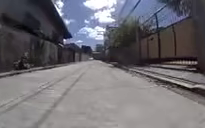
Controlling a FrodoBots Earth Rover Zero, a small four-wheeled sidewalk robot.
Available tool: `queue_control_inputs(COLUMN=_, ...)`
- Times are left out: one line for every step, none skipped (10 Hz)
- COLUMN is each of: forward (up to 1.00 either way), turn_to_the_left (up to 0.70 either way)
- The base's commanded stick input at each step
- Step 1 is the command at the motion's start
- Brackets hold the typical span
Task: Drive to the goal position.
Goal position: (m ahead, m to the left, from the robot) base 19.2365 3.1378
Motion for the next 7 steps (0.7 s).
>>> queue_control_inputs(forward=1.0, turn_to_the_left=0.0)
queue_control_inputs(forward=1.0, turn_to_the_left=0.0)
queue_control_inputs(forward=1.0, turn_to_the_left=0.0)
queue_control_inputs(forward=1.0, turn_to_the_left=0.0)
queue_control_inputs(forward=1.0, turn_to_the_left=0.0)
queue_control_inputs(forward=1.0, turn_to_the_left=0.0)
queue_control_inputs(forward=1.0, turn_to_the_left=0.0)
